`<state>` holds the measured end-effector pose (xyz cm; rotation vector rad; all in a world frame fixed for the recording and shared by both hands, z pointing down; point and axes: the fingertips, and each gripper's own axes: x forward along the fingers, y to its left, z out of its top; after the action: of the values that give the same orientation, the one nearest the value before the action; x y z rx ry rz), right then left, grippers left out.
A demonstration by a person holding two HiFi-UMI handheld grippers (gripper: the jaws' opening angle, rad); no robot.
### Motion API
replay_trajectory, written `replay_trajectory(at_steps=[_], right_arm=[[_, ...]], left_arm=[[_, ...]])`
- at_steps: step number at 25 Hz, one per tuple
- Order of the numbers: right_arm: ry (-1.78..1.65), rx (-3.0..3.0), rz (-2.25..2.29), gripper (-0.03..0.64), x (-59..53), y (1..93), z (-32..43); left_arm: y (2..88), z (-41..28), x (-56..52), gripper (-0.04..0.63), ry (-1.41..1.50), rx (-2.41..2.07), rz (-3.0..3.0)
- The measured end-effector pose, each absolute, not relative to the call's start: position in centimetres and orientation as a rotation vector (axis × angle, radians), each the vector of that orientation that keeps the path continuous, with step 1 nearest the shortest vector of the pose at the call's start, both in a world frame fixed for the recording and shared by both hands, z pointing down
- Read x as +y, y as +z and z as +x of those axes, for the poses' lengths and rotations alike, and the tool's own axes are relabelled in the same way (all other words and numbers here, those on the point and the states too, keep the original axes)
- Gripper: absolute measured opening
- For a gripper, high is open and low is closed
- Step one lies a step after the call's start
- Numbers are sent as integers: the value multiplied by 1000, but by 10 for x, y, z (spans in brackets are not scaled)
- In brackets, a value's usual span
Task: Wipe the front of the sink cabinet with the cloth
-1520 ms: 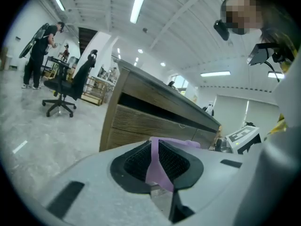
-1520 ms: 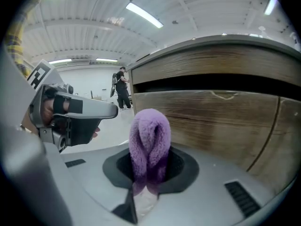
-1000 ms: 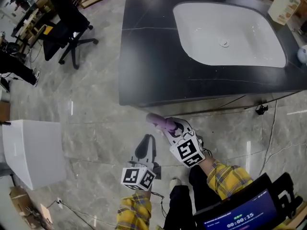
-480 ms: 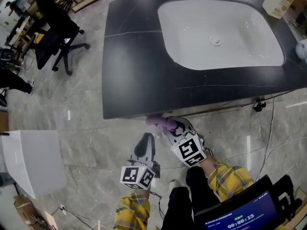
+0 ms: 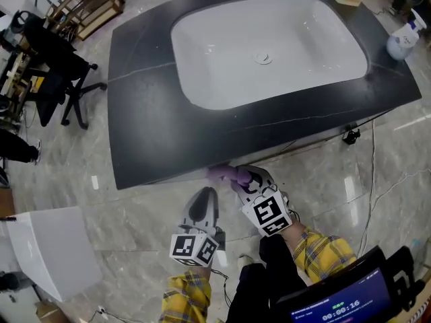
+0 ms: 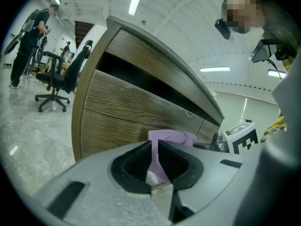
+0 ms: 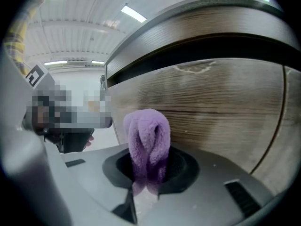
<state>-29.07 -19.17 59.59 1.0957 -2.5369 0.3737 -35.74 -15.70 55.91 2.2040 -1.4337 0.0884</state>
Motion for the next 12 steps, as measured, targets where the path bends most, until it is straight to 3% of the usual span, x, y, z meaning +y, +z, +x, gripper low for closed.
replay_trajectory(at_steps=[12], right_arm=[[455,-2424,1315,67,-201,598,-185]], left_arm=[[561,-264,-171,38,152,-1262,2302]])
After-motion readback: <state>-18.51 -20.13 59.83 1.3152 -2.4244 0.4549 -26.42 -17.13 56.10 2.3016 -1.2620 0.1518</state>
